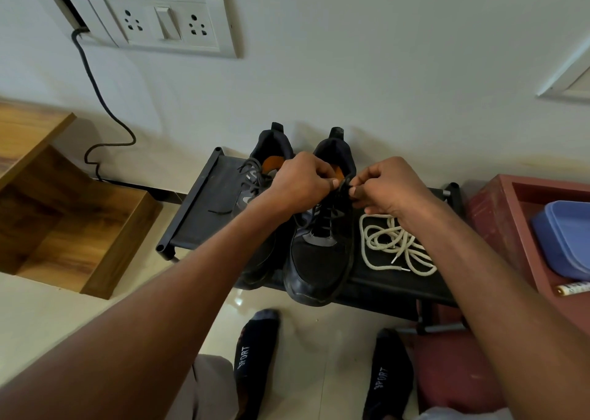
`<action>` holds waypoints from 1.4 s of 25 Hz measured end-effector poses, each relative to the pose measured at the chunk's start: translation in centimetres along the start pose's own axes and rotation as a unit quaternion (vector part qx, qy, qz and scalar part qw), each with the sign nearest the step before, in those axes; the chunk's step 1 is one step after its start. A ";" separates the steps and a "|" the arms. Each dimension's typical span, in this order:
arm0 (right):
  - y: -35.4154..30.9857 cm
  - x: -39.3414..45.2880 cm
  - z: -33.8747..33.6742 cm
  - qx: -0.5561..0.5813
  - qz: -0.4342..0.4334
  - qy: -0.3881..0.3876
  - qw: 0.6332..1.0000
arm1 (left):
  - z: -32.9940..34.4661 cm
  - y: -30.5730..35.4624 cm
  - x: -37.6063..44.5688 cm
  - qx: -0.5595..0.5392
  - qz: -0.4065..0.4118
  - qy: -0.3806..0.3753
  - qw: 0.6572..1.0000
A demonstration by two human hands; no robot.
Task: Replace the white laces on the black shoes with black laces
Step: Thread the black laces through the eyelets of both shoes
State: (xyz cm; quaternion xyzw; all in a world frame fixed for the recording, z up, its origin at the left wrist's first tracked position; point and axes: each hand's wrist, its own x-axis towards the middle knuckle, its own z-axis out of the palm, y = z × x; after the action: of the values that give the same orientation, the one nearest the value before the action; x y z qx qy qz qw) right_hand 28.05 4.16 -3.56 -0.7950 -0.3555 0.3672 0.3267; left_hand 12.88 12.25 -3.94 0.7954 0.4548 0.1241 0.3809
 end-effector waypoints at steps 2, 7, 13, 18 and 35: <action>0.1 0.1 -0.2 0.001 -0.004 -0.007 1.000 | -0.1 0.3 0.0 0.001 0.010 -0.003 1.000; 0.0 0.1 -0.5 -0.015 -0.019 -0.012 1.000 | -0.4 0.6 -0.3 0.025 0.028 -0.017 0.999; -0.1 -0.5 -0.2 -0.086 -0.073 0.055 0.992 | -0.3 0.7 -0.4 0.053 0.050 -0.010 0.997; -1.1 -1.3 -1.6 -0.103 -0.123 0.115 0.980 | -0.6 -0.3 0.0 0.129 0.052 -0.017 0.990; -1.6 -1.7 -1.1 -0.210 -0.044 -0.017 0.976 | -1.8 -1.0 -0.3 0.174 0.052 0.034 0.983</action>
State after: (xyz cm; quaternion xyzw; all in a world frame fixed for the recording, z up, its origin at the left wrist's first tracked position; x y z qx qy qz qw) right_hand 27.61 3.37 -1.18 -0.8230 -0.4653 0.2827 0.1620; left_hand 11.12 13.19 -3.41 0.8676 0.4396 0.0898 0.2146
